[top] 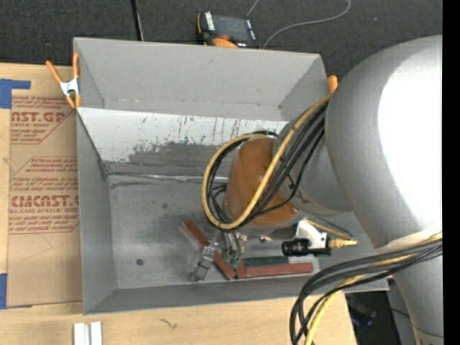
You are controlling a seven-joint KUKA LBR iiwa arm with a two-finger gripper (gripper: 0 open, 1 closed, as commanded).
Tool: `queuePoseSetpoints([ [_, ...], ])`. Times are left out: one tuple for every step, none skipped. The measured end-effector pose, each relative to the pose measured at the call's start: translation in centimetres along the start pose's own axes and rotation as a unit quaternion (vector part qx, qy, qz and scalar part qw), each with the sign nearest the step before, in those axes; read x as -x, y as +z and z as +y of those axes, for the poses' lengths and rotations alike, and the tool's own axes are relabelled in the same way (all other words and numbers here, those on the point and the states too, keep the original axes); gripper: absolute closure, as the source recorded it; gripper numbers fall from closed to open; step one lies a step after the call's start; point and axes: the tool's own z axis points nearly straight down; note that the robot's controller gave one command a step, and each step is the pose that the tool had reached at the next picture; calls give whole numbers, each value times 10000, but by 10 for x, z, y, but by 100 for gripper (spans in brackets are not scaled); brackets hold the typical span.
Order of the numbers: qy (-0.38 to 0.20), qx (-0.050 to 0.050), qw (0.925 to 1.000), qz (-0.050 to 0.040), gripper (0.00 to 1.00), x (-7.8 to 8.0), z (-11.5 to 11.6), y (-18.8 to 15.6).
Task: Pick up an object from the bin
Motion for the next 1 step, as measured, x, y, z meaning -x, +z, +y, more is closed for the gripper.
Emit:
queuePoseSetpoints([
  [-3,2,10000,1,100,0,0,0],
])
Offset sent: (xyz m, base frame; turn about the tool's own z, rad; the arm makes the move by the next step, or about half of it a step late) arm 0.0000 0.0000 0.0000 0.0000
